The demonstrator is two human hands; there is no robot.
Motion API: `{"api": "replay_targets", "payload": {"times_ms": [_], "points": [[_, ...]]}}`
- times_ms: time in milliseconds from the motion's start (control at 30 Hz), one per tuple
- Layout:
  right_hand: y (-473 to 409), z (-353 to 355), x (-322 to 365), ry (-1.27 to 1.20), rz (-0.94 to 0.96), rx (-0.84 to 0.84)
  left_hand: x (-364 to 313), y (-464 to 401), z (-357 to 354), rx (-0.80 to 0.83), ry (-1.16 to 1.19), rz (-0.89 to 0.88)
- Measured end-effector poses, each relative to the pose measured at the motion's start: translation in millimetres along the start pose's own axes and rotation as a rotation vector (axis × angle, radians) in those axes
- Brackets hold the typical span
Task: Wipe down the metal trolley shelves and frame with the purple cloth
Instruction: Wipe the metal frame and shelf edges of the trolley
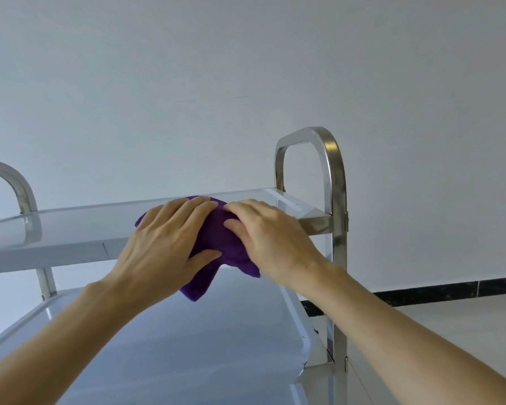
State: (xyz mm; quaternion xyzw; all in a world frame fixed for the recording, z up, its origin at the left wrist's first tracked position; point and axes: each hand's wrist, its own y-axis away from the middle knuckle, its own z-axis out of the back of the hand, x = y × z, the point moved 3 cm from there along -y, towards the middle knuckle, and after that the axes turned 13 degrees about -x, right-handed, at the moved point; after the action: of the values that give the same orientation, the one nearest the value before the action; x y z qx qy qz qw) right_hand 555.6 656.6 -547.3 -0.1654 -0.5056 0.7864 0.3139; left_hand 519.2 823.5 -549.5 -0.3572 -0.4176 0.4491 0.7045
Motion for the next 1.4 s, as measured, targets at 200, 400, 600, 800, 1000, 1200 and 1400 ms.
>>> {"api": "replay_targets", "payload": {"times_ms": [200, 400, 600, 800, 1000, 1200, 1400], "points": [[19.2, 44.6, -60.8, -0.031, -0.196, -0.025, -59.5, -34.9, -30.5, 0.024, -0.065, -0.088], [18.8, 47.4, -62.5, 0.092, -0.224, -0.045, -39.1, -28.0, -17.1, 0.082, -0.144, -0.120], [22.4, 55.2, -70.4, 0.259, -0.114, -0.033, 9.5, -2.1, 8.3, 0.076, -0.169, -0.062], [29.7, 65.3, -87.2, 0.475, -0.188, 0.024, 16.9, 6.7, 20.0, 0.041, -0.146, -0.072], [17.1, 36.9, -37.0, 0.285, 0.089, 0.068, -5.0, 2.6, 20.6, 0.062, -0.086, -0.078], [9.9, 20.1, -20.9, 0.255, 0.173, 0.084, -35.3, -15.0, -5.0, 0.099, -0.189, -0.077], [17.2, 25.6, -42.0, 0.307, 0.253, 0.082, 1.4, 3.6, 2.1, 0.039, -0.273, -0.181]]}}
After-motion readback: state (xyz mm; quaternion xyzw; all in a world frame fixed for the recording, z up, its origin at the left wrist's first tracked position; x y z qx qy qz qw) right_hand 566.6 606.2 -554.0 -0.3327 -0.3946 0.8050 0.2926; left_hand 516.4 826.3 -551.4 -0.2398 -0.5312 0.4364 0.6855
